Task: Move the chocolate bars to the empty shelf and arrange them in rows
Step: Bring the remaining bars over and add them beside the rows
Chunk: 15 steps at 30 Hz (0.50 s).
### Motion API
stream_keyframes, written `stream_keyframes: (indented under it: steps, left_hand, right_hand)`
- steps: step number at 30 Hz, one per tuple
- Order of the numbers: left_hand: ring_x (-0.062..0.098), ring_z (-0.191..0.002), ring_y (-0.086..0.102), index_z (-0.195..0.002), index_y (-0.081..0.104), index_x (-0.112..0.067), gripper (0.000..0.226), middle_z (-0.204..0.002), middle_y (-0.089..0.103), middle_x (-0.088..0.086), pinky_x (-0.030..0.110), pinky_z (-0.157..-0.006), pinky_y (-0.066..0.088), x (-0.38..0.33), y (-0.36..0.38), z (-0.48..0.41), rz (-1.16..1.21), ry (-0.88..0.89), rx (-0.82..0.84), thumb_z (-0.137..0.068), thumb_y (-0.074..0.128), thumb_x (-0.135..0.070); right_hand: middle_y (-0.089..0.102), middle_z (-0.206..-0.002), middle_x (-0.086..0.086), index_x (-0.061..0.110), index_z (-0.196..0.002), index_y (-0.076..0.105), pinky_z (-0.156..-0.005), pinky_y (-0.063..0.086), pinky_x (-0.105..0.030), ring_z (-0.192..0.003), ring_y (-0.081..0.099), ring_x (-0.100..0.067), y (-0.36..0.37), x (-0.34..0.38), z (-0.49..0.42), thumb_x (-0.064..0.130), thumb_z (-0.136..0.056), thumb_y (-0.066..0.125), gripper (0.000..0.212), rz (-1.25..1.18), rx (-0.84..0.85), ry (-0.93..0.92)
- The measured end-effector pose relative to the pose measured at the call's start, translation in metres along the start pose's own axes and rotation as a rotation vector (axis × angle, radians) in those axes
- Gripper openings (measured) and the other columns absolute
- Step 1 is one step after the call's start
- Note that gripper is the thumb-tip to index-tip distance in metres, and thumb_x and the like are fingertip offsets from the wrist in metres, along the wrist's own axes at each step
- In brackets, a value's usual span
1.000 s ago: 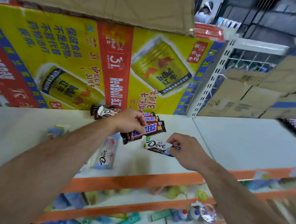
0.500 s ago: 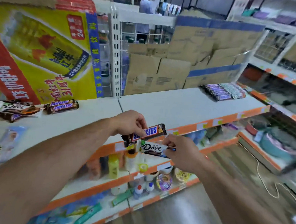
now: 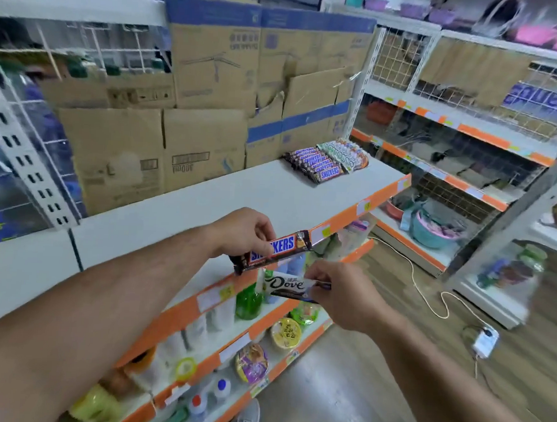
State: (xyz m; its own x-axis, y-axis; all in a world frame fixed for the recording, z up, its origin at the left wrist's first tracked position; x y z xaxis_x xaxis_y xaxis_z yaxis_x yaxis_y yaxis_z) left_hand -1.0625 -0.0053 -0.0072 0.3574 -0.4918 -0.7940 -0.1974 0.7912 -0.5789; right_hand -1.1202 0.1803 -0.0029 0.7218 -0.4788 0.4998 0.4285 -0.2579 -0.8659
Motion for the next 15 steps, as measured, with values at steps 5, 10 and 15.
stream_keyframes:
  steps: [5, 10, 15]
  left_hand:
    - [0.014, -0.069, 0.065, -0.089, 0.07, -0.011, 0.018, -0.085, 0.073, 0.01, 0.03, -0.067, 0.052, -0.02, -0.005, -0.103, 0.002, 0.037, 0.03, -0.074, 0.08, -0.008]
    - [0.019, -0.078, 0.067, -0.089, 0.069, -0.014, 0.018, -0.085, 0.072, 0.006, 0.036, -0.076, 0.054, -0.042, -0.009, -0.192, -0.053, 0.072, 0.053, -0.075, 0.081, -0.012]
    - [0.018, -0.082, 0.067, -0.087, 0.069, -0.018, 0.02, -0.084, 0.071, 0.001, 0.036, -0.077, 0.055, -0.056, -0.005, -0.254, -0.114, 0.094, 0.063, -0.074, 0.083, -0.019]
  right_hand:
    - [0.063, -0.075, 0.013, 0.032, -0.085, 0.058, -0.057, 0.043, -0.027, -0.068, 0.056, -0.01, -0.03, -0.046, -0.064, 0.016, -0.081, 0.061, 0.017, 0.019, -0.024, 0.068]
    - [0.06, -0.073, 0.015, 0.032, -0.088, 0.061, -0.058, 0.045, -0.026, -0.069, 0.057, -0.011, -0.061, -0.085, -0.13, 0.015, -0.08, 0.061, 0.019, 0.037, -0.064, 0.115]
    - [0.068, -0.076, 0.008, 0.035, -0.083, 0.057, -0.057, 0.047, -0.026, -0.065, 0.06, -0.008, -0.07, -0.116, -0.173, 0.017, -0.079, 0.062, 0.019, 0.034, -0.027, 0.124]
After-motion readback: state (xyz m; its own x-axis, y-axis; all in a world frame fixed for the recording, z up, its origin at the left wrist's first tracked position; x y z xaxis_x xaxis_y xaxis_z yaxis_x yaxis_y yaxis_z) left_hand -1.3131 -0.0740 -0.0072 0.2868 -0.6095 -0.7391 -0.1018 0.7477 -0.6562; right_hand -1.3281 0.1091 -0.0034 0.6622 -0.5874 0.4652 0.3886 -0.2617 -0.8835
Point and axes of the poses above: each hand's wrist, its own z-axis away from the middle knuckle, its own y-axis out of the palm, x = y × z, the point moved 9 cm from there along -z, towards the middle knuckle
